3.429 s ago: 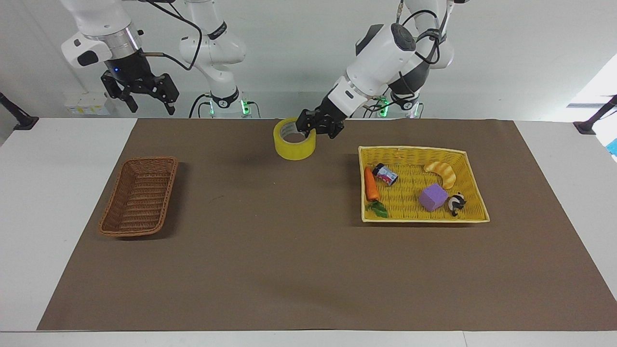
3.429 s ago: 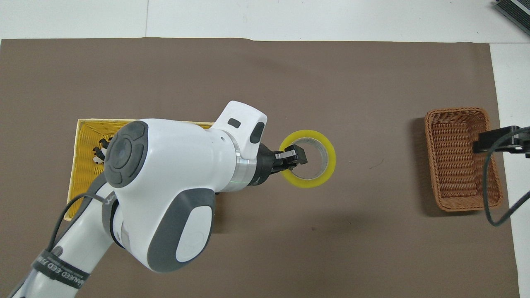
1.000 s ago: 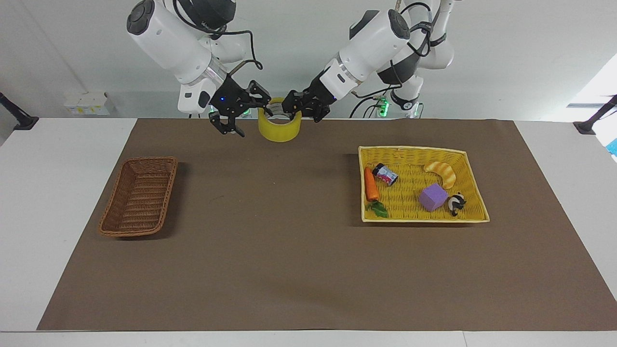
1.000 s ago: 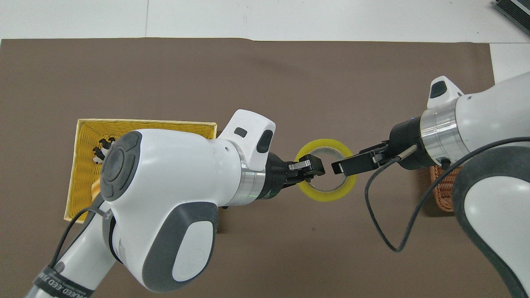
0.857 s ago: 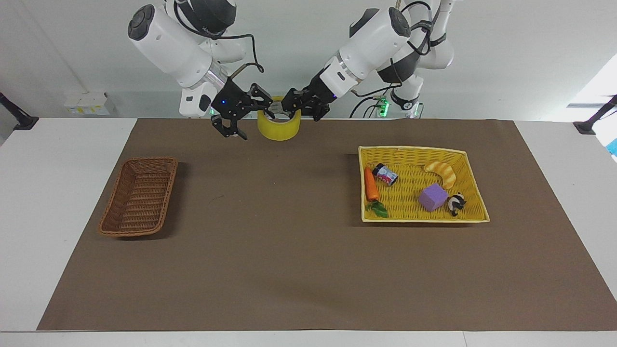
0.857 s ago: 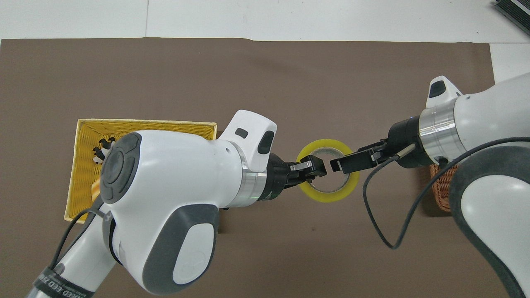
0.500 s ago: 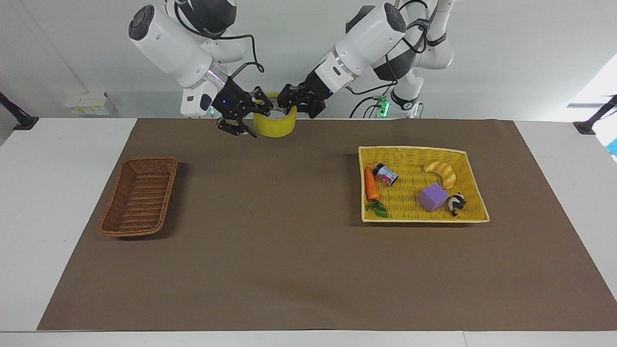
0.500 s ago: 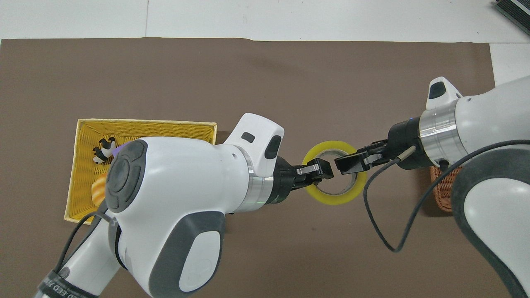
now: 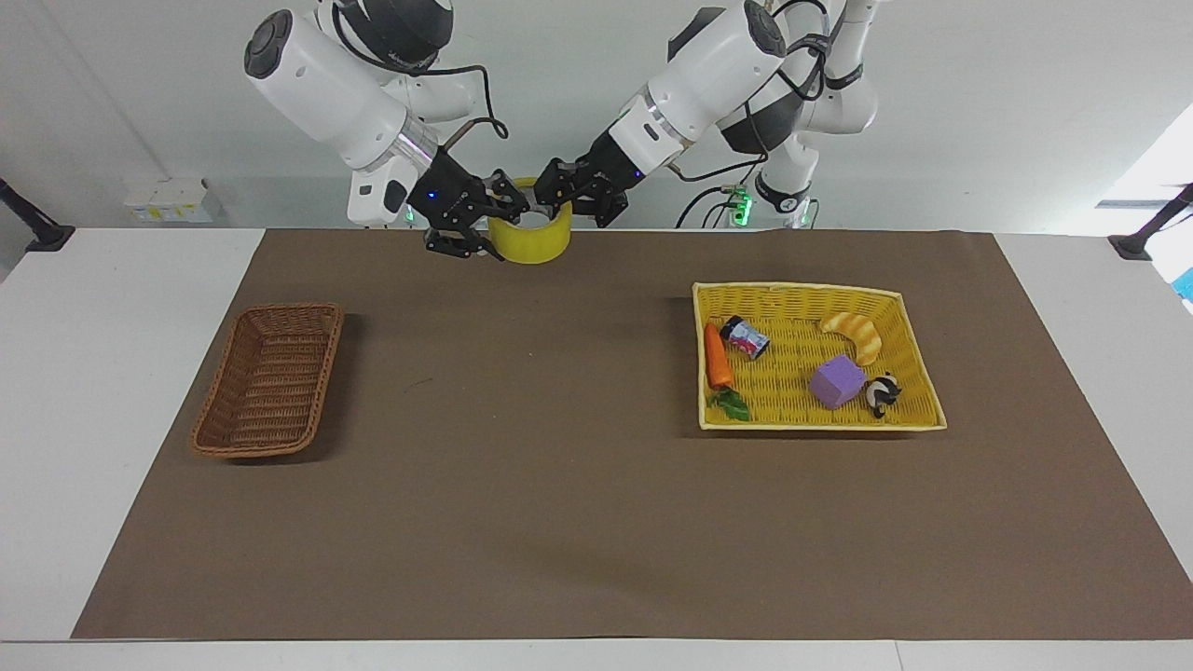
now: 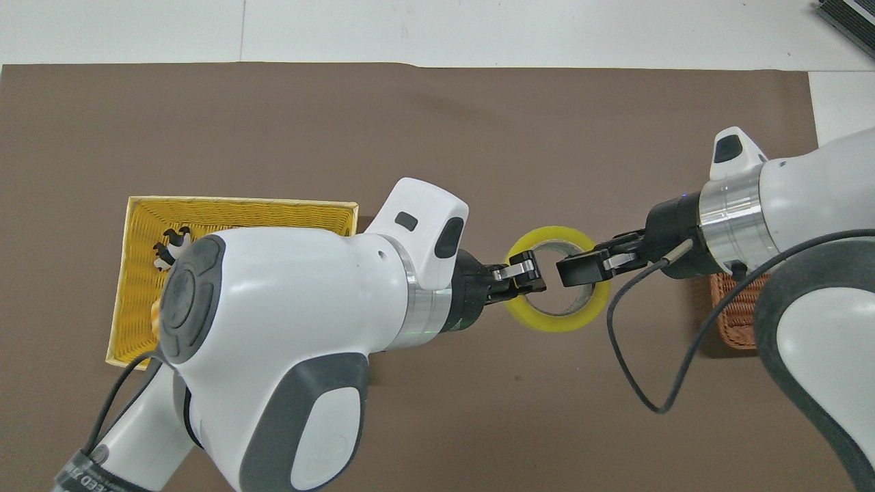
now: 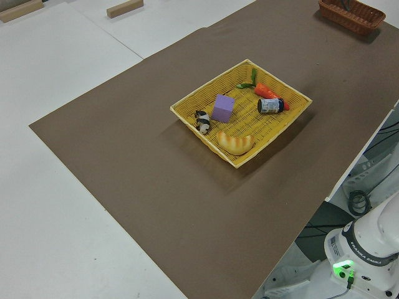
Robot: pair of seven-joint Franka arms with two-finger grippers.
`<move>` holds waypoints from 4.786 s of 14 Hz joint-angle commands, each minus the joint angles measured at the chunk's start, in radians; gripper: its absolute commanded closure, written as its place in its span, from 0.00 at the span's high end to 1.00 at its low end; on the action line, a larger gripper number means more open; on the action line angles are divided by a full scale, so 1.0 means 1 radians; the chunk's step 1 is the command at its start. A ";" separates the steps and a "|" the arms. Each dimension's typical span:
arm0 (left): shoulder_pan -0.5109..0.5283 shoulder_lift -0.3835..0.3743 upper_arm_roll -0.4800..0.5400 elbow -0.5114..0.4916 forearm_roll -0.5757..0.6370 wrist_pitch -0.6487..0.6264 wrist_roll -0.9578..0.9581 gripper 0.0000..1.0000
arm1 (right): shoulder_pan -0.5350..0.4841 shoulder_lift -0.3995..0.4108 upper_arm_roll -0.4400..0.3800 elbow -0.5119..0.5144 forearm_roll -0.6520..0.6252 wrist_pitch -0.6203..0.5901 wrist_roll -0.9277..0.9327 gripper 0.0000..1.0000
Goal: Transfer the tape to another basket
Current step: 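Open the left gripper and withdraw it while the right gripper holds tape, then lower the tape roll into the brown wicker basket with the right gripper, then open the right gripper and lift it away from the tape roll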
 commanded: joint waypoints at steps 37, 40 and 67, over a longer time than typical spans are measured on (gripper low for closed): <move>0.485 -0.112 0.206 0.138 0.699 -0.698 0.720 1.00 | -0.605 0.418 -0.010 0.012 -0.290 0.248 -0.492 0.00; 0.488 -0.110 0.206 0.141 0.671 -0.711 0.715 1.00 | -0.603 0.421 -0.010 -0.006 -0.292 0.271 -0.494 0.42; 0.138 -0.086 0.533 0.244 0.666 -0.803 0.761 1.00 | -0.179 0.037 -0.010 0.184 -0.559 -0.081 0.539 1.00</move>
